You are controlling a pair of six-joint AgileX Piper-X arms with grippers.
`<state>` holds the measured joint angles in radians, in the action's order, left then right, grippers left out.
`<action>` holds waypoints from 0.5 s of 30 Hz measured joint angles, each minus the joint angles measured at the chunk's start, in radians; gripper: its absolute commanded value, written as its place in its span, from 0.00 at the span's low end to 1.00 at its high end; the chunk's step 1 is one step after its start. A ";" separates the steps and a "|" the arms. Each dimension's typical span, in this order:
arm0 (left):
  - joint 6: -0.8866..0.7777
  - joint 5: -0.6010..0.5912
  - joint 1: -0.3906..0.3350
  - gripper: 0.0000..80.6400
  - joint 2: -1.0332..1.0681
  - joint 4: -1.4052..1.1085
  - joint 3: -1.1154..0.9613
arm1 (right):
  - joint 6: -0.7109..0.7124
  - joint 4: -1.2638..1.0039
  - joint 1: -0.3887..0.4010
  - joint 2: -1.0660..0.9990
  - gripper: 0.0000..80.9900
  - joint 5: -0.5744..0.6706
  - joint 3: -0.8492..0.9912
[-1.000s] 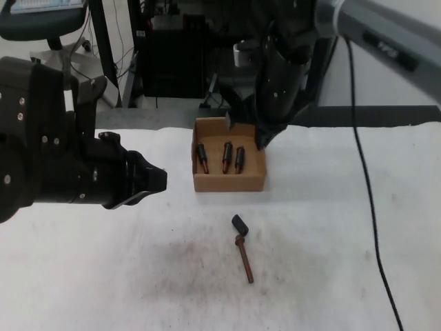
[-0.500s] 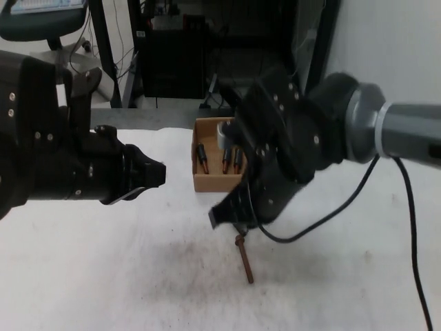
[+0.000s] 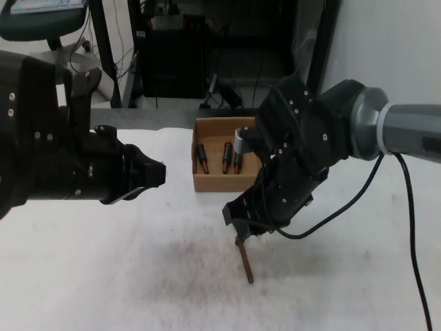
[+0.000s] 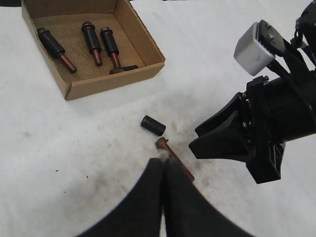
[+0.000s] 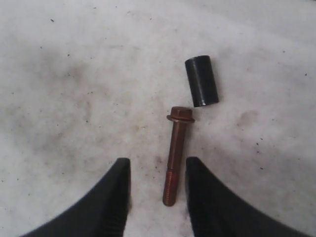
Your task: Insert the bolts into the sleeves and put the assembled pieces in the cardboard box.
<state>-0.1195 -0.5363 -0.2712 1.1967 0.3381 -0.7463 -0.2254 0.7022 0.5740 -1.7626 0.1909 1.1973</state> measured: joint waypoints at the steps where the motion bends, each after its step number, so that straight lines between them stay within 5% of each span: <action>1: 0.000 0.000 0.000 0.00 0.000 0.000 0.000 | 0.000 0.001 0.000 0.000 0.44 -0.008 0.000; 15: 0.007 0.000 0.000 0.00 0.000 0.000 0.000 | 0.038 -0.033 0.002 0.000 0.42 -0.011 -0.103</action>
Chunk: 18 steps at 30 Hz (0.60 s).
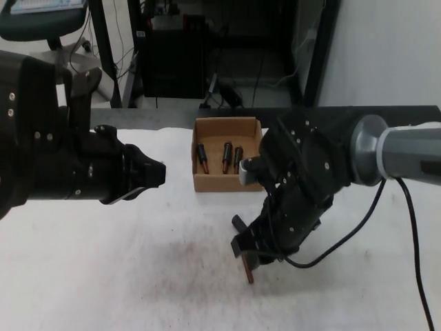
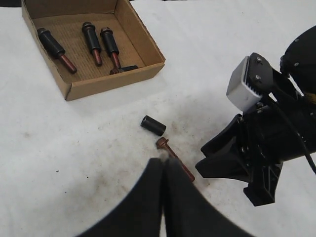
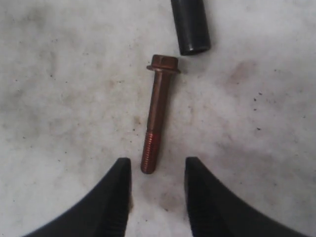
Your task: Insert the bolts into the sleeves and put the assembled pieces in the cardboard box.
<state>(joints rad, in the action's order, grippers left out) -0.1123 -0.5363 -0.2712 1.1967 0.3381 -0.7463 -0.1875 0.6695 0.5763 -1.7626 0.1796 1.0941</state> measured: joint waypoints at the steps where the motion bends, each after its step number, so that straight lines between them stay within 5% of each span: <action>1: 0.003 0.000 0.000 0.00 0.000 0.000 0.000 | 0.000 -0.024 0.000 0.000 0.42 0.000 0.000; 18: 0.031 0.000 0.000 0.00 0.000 0.000 0.000 | 0.003 -0.080 0.000 -0.095 0.42 0.005 0.007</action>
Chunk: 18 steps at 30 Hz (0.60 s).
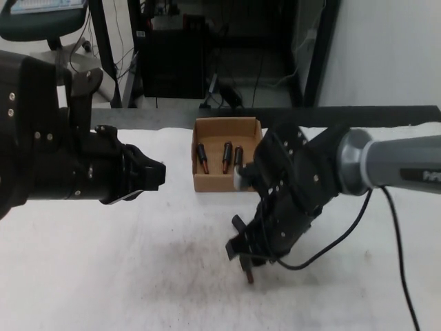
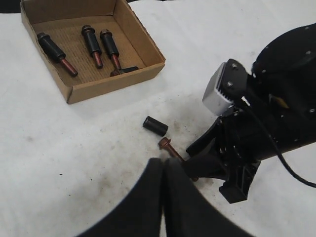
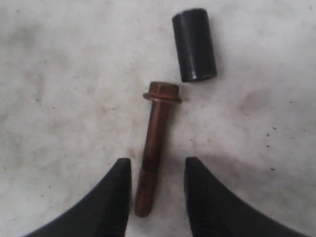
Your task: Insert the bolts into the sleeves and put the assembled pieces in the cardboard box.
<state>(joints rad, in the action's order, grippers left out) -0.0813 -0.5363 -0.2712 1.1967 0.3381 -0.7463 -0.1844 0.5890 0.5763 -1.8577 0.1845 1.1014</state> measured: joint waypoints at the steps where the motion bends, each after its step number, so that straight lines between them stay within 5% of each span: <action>1: 0.000 0.000 0.000 0.00 0.000 0.000 0.000 | -0.001 0.000 0.000 -0.002 0.42 0.001 0.002; 18: 0.007 0.000 0.000 0.00 0.000 0.000 0.000 | -0.001 -0.038 0.000 -0.028 0.42 0.001 0.030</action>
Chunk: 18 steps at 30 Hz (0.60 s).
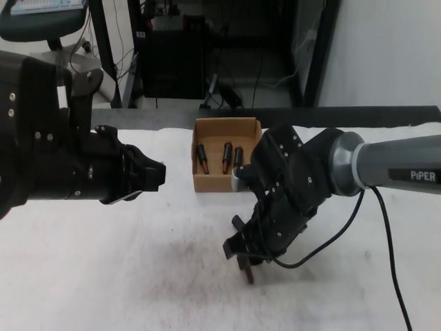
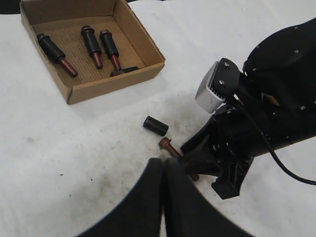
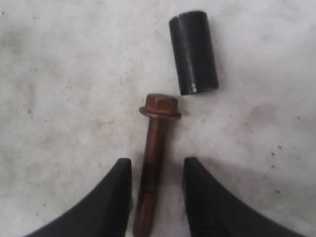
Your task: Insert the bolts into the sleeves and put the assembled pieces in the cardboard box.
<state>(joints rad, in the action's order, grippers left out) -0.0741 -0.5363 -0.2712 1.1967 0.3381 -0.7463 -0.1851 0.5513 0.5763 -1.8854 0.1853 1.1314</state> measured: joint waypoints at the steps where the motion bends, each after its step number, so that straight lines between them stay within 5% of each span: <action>1: 0.000 0.000 0.000 0.00 0.000 0.000 0.000 | 0.000 -0.001 0.000 0.000 0.42 0.000 0.001; 11: 0.000 0.019 0.000 0.00 0.000 0.000 0.000 | 0.000 0.015 0.000 -0.034 0.42 0.000 0.046; 13: 0.000 0.019 0.000 0.00 0.000 0.000 0.000 | 0.005 0.018 0.000 -0.036 0.33 0.000 0.045; 16: 0.000 0.019 0.000 0.00 0.000 0.000 0.000 | 0.049 0.030 -0.005 -0.038 0.02 -0.007 0.049; 18: 0.000 0.019 0.000 0.00 0.000 0.000 0.000 | 0.071 0.036 -0.005 -0.038 0.01 -0.006 0.049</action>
<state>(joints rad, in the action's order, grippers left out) -0.0741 -0.5176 -0.2712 1.1967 0.3381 -0.7463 -0.1136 0.5876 0.5708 -1.9232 0.1788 1.1809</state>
